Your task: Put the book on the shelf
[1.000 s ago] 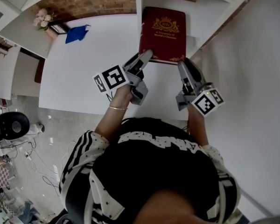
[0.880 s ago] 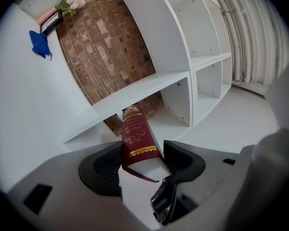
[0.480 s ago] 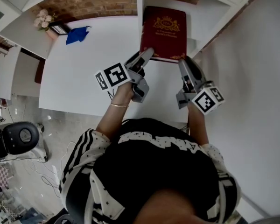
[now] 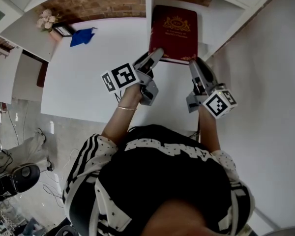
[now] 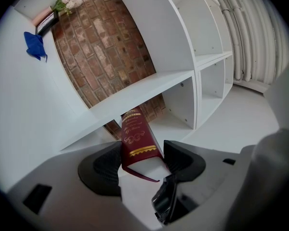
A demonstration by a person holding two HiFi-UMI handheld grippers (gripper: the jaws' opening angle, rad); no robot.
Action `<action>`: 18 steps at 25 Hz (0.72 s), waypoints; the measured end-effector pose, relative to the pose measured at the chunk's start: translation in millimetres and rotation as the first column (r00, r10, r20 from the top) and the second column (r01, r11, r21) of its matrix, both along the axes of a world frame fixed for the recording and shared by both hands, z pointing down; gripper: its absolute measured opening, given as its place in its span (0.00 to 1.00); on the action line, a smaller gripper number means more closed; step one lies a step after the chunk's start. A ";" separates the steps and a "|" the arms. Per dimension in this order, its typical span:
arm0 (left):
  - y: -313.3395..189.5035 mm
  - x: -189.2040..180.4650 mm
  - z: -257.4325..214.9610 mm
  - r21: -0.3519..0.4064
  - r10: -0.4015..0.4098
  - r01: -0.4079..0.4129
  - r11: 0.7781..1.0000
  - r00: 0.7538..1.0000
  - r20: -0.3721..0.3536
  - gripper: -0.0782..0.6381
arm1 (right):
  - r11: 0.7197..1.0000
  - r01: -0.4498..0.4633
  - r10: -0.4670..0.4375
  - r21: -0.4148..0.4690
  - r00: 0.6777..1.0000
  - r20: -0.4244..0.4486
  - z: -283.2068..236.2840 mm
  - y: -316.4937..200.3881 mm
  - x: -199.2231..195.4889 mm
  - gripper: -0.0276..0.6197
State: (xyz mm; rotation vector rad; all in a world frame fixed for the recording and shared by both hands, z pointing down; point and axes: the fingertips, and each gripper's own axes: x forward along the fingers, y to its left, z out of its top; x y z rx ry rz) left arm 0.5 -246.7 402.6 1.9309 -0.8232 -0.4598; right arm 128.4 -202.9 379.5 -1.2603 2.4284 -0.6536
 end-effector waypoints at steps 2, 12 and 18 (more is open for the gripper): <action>-0.6 0.2 0.1 -0.003 -0.001 0.001 1.000 1.000 0.005 0.51 | 1.000 -0.003 0.003 -0.003 1.000 0.000 0.4 -0.8 0.6 0.25; -6.3 0.5 0.9 -0.001 0.000 0.000 1.000 1.000 -0.001 0.51 | 1.000 -0.004 0.004 -0.002 1.000 0.000 0.8 -6.0 0.4 0.25; -7.9 1.8 0.0 0.003 0.001 -0.001 1.000 1.000 0.000 0.51 | 1.000 -0.016 0.016 -0.004 1.000 0.008 0.3 -8.7 2.3 0.25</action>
